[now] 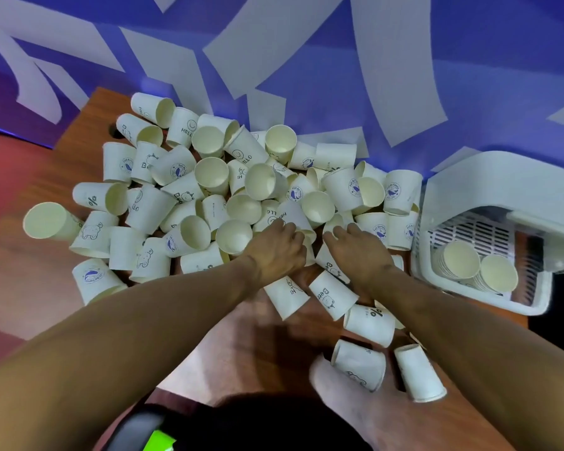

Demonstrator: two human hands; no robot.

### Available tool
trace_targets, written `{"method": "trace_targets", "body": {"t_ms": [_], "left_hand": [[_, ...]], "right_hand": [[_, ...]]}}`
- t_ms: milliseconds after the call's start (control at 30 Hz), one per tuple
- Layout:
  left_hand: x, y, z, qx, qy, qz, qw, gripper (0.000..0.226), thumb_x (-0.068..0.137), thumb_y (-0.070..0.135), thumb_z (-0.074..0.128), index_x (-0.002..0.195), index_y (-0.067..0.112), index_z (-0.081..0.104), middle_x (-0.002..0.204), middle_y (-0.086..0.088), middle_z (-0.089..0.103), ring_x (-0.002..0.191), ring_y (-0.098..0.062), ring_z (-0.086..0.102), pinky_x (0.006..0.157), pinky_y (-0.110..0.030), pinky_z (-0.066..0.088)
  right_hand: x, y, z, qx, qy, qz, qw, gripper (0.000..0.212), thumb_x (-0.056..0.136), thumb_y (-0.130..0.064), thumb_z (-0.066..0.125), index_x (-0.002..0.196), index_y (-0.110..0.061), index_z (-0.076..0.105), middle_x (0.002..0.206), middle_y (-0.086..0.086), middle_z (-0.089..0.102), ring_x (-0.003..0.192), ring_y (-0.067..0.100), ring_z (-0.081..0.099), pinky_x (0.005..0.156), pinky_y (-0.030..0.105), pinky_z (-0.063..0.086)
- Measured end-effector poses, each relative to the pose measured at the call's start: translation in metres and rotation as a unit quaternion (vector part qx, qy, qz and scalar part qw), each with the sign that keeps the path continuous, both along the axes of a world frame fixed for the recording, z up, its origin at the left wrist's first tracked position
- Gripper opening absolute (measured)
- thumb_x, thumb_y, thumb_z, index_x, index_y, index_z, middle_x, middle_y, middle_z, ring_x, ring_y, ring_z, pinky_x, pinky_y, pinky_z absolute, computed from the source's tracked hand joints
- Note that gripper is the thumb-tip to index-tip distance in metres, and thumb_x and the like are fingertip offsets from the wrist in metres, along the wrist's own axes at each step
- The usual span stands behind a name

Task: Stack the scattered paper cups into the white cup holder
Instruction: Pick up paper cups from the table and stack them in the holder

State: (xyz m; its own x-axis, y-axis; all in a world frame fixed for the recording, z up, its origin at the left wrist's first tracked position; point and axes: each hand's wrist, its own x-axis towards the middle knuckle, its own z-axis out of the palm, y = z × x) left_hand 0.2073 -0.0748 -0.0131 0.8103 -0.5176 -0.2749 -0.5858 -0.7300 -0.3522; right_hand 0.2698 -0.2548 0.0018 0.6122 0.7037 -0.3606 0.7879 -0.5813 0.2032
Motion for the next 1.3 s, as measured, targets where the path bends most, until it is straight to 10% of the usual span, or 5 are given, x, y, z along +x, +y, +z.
{"method": "trace_targets", "body": {"t_ms": [467, 800, 1300], "left_hand": [[0.010, -0.003, 0.014, -0.003, -0.112, -0.060, 0.992, 0.015, 0.071, 0.000, 0.059, 0.063, 0.013, 0.061, 0.061, -0.005, 0.049, 0.060, -0.023, 0.046, 0.055, -0.031, 0.034], [-0.006, -0.025, 0.038, -0.046, -0.165, 0.000, 0.985, 0.036, 0.085, 0.001, 0.028, 0.075, 0.011, 0.061, 0.078, -0.007, 0.053, 0.069, -0.025, 0.049, 0.058, -0.034, 0.036], [0.030, -0.200, 0.091, -0.239, -0.156, 0.076, 0.955, 0.013, 0.083, 0.017, 0.067, 0.095, 0.015, 0.062, 0.080, -0.005, 0.057, 0.064, -0.024, 0.049, 0.053, -0.031, 0.029]], "right_hand": [[-0.002, -0.043, 0.040, 0.187, -0.031, -0.145, 0.971, 0.044, 0.077, 0.004, 0.059, 0.119, -0.008, 0.056, 0.107, 0.012, 0.060, 0.094, 0.031, 0.056, 0.068, 0.037, 0.047], [-0.033, -0.099, 0.062, 0.426, -0.059, -0.289, 0.855, 0.028, 0.080, -0.002, 0.067, 0.107, -0.011, 0.067, 0.096, 0.010, 0.068, 0.083, 0.028, 0.063, 0.072, 0.031, 0.047], [-0.039, -0.251, 0.072, 0.472, -0.155, -0.315, 0.809, 0.007, 0.084, -0.013, 0.070, 0.091, -0.012, 0.068, 0.075, 0.002, 0.062, 0.060, 0.024, 0.059, 0.060, 0.037, 0.049]]}}
